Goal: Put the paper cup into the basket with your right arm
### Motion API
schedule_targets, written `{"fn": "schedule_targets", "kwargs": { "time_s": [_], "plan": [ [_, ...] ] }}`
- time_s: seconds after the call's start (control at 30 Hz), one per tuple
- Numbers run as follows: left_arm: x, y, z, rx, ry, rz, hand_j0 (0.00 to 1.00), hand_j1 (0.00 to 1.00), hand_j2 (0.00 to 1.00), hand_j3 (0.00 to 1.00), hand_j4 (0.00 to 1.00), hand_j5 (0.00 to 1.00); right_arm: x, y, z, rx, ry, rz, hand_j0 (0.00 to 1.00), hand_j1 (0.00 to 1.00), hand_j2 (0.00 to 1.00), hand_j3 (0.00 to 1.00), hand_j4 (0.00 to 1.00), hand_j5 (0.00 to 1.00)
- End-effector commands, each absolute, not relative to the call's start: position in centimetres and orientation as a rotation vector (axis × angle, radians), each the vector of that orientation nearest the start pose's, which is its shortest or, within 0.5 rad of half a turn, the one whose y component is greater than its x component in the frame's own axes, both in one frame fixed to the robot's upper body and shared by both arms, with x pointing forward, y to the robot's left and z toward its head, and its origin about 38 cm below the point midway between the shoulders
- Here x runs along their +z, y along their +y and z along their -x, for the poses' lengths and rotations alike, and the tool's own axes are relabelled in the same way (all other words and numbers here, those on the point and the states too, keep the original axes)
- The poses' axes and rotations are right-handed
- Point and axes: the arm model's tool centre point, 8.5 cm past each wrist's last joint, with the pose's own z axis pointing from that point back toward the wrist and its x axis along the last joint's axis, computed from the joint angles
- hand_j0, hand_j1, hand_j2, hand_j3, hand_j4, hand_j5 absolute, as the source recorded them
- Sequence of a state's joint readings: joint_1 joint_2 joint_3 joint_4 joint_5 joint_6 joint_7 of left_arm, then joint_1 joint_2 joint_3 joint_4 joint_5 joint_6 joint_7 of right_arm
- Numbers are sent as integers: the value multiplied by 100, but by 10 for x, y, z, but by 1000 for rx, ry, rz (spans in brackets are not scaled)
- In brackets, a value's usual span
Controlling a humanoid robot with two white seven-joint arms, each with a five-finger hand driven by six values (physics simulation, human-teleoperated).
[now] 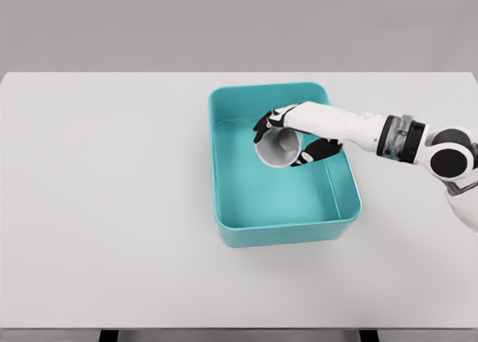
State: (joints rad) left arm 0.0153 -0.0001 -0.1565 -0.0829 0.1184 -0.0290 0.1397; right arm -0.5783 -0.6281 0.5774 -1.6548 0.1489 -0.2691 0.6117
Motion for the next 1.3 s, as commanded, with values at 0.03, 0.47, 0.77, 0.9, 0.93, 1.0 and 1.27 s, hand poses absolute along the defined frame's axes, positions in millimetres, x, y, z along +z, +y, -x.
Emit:
{"fn": "schedule_targets", "kwargs": {
  "time_s": [0.03,0.47,0.77,0.9,0.93,1.0,1.27],
  "plan": [
    [-261,279,-22,-36,-95,-215,100,100,100,100,100,100,209,-184,-418,1854,-1543,101,65,65,65,65,65,65],
    [-261,279,-22,-36,-97,-214,100,100,100,100,100,100,252,-212,-418,1773,-1647,150,100,100,100,100,100,100],
    [-261,279,-22,-36,-95,-215,100,100,100,100,100,100,312,-377,-360,1201,-2050,18,100,100,100,100,100,100],
    [-261,279,-22,-36,-97,-214,100,100,100,100,100,100,281,-389,-362,1170,-1948,27,100,100,100,100,100,100],
    [-261,279,-22,-36,-97,-214,100,100,100,100,100,100,276,-390,-362,1178,-1927,35,100,100,100,100,100,100],
    [-261,279,-22,-36,-97,-214,100,100,100,100,100,100,261,-391,-359,1194,-1878,43,100,100,100,100,100,100],
    [-261,279,-22,-36,-97,-214,100,100,100,100,100,100,251,-391,-360,1161,-1875,29,100,100,100,100,100,100]
  ]
}}
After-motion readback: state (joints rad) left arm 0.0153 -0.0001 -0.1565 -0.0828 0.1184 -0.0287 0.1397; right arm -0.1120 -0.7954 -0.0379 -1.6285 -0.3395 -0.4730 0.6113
